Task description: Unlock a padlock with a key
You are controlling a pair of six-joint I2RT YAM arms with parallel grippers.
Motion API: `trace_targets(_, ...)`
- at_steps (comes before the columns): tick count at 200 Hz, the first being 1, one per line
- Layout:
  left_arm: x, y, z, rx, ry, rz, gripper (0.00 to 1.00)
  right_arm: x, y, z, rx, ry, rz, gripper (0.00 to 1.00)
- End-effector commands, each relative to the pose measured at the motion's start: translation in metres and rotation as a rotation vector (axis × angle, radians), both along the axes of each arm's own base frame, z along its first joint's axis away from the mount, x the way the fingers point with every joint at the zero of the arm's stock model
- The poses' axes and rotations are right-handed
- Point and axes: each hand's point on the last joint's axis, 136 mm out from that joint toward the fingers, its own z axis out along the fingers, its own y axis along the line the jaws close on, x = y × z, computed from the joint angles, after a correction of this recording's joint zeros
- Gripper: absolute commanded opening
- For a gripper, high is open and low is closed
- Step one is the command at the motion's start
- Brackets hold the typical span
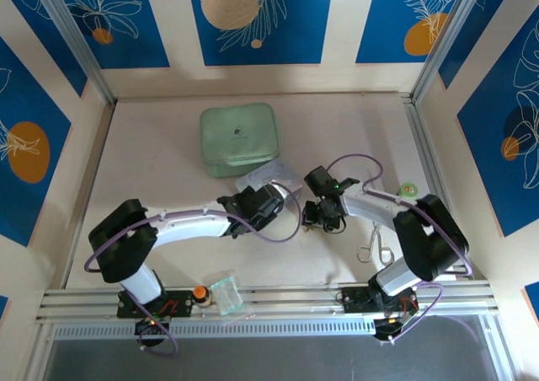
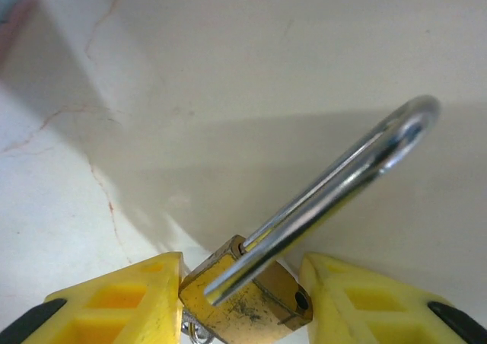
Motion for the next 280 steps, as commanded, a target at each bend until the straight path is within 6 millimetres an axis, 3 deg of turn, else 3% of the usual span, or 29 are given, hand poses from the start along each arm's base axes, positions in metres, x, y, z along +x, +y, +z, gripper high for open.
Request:
trace_targets(1, 0.001, 0.022, 0.002, 0.031, -0.004, 0.069, 0.74, -0.036, -0.024, -0.008, -0.095, 0.191, 0.064, 0.45)
trace_targets(44, 0.003, 0.035, 0.005, 0.020, -0.009, 0.102, 0.83, -0.037, -0.041, -0.008, -0.217, 0.277, 0.133, 0.49)
trace_targets(110, 0.012, 0.088, 0.005, 0.000, -0.013, 0.307, 0.88, -0.036, -0.060, 0.001, -0.302, 0.281, 0.115, 0.58)
trace_targets(158, 0.013, 0.093, 0.022, -0.107, -0.021, 0.321, 0.95, -0.031, -0.060, 0.010, -0.297, 0.242, 0.114, 0.60)
trace_targets(184, 0.010, 0.088, 0.042, -0.215, -0.042, 0.309, 1.00, -0.010, -0.041, 0.026, -0.189, 0.097, 0.127, 0.81)
trace_targets(210, 0.012, 0.093, 0.079, -0.394, -0.097, 0.337, 0.99, 0.022, -0.034, 0.062, -0.107, -0.123, 0.104, 1.00)
trace_targets(230, 0.018, 0.105, 0.103, -0.474, -0.174, 0.330, 0.99, 0.052, -0.040, 0.090, -0.083, -0.317, 0.088, 0.99)
trace_targets(241, 0.026, 0.121, 0.114, -0.467, -0.246, 0.349, 0.99, 0.072, -0.047, 0.101, -0.082, -0.429, 0.094, 0.99)
trace_targets(280, 0.052, 0.183, 0.128, -0.356, -0.584, 0.419, 1.00, 0.131, -0.101, 0.119, -0.178, -0.775, -0.005, 1.00)
